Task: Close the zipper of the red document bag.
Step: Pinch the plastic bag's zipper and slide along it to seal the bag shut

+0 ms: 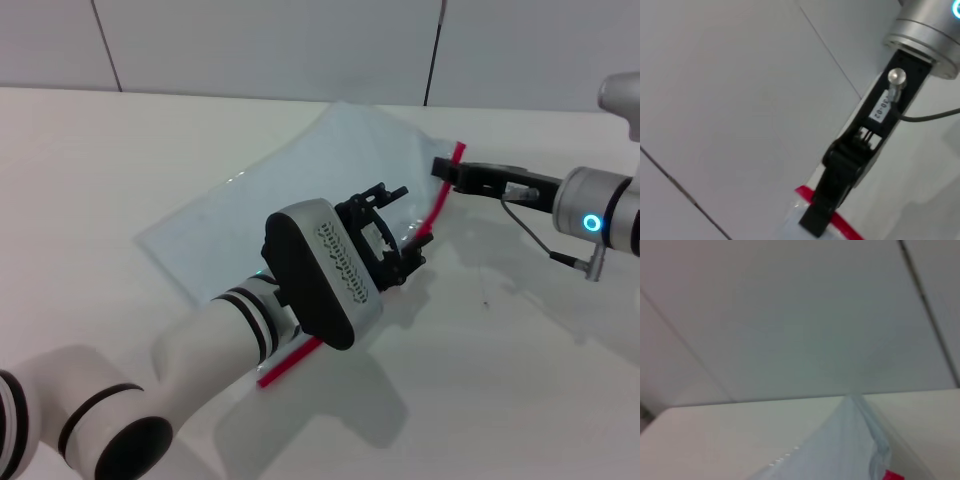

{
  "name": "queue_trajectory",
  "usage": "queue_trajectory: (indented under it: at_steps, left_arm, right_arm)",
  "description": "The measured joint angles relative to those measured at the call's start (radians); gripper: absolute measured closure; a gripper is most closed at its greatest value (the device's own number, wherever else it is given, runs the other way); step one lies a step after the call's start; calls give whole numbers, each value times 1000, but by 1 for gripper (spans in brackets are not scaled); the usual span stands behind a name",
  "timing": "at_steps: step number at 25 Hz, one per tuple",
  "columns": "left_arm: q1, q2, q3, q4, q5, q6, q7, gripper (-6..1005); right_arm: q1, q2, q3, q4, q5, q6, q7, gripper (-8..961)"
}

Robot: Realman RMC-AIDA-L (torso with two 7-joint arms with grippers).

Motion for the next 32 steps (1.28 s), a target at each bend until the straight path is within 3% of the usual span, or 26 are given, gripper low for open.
queue_trajectory:
  at_steps: [17, 32]
  left_arm:
    - [13, -4, -3, 25, 0, 21, 11, 373]
    - [51, -8, 3, 35, 0, 79, 110, 378]
  right_arm:
    - [-3, 0, 9, 11, 0, -153, -26, 910]
    - [-6, -1, 22, 17, 0, -192, -40, 910]
